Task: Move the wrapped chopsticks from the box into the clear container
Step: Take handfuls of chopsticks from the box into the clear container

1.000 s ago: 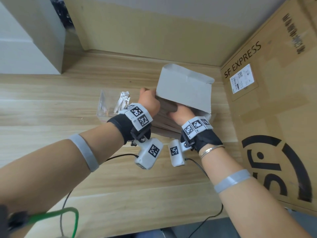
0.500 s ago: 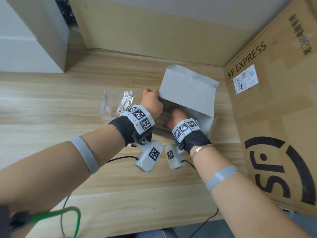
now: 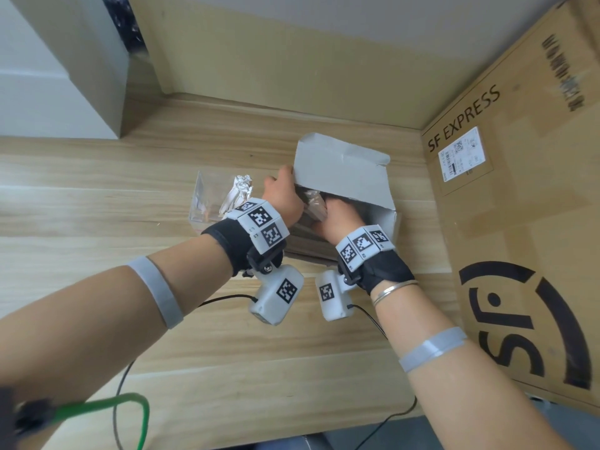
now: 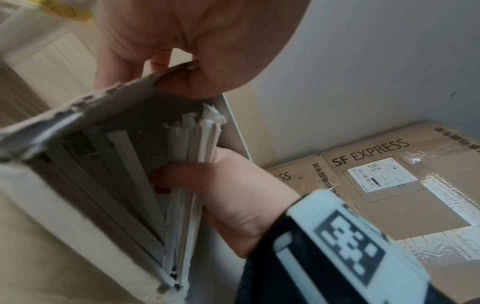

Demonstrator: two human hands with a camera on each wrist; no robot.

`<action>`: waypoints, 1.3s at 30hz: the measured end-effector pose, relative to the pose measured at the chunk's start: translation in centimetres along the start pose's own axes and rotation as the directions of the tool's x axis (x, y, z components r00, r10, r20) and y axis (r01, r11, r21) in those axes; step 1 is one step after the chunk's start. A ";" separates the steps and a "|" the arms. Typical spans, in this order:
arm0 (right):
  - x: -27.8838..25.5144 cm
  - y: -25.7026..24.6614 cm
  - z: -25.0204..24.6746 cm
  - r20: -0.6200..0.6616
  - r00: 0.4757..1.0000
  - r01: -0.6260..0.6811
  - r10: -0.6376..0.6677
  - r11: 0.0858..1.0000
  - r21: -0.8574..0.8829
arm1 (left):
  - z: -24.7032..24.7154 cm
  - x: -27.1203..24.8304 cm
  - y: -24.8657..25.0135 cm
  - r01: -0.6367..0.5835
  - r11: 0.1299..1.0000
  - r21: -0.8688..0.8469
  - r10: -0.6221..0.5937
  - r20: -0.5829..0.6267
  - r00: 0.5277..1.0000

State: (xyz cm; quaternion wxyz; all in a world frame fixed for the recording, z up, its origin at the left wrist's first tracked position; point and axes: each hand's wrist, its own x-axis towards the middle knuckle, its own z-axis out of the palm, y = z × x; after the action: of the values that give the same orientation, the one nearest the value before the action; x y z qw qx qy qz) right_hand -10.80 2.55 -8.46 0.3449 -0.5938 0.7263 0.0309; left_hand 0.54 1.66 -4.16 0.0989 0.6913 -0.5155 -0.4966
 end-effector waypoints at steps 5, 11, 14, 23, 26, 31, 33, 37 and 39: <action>-0.5 0.3 -0.5 0.007 0.995 0.099 -0.103 0.977 0.187 | -0.1 0.4 -0.5 0.019 0.999 0.033 -0.020 0.027 0.999; -1.2 0.6 -1.1 -0.043 0.997 0.078 -0.067 0.927 0.366 | -0.4 1.1 -1.1 0.013 0.994 0.104 -0.020 0.065 0.998; -1.4 0.4 -1.2 -0.075 0.995 0.096 -0.070 0.889 0.447 | -0.6 1.0 -0.9 -0.024 0.986 0.164 0.009 0.092 0.996; -0.8 -1.2 -1.9 -0.355 0.927 0.312 -0.124 0.780 0.542 | -2.7 0.6 -0.8 -0.222 0.973 0.058 0.226 -0.077 0.971; -0.8 -2.8 -2.3 -0.424 0.893 0.388 -0.153 0.739 0.551 | -3.9 0.6 -0.6 -0.305 0.952 0.042 0.307 -0.190 0.933; -1.3 -6.1 -2.8 -0.523 0.831 0.505 -0.191 0.653 0.565 | -6.1 1.4 -1.7 -0.288 0.958 0.007 0.279 -0.280 0.919; -1.6 -7.4 -3.0 -0.536 0.816 0.543 -0.215 0.602 0.585 | -6.8 1.6 -2.6 -0.261 0.965 0.006 0.251 -0.294 0.922; -2.0 -9.6 -3.3 -0.552 0.794 0.597 -0.255 0.497 0.630 | -8.0 2.1 -4.5 -0.167 0.985 0.030 0.169 -0.278 0.946; -2.3 -10.6 -3.3 -0.569 0.778 0.625 -0.266 0.411 0.664 | -8.5 2.5 -5.5 -0.126 0.992 0.017 0.127 -0.255 0.959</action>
State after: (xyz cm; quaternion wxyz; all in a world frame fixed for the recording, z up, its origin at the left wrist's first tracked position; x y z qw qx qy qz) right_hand -2.83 -0.12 -0.82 0.4303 -0.5276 0.5126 -0.5232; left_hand 10.62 -1.09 -5.05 0.1959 0.7151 -0.5417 -0.3960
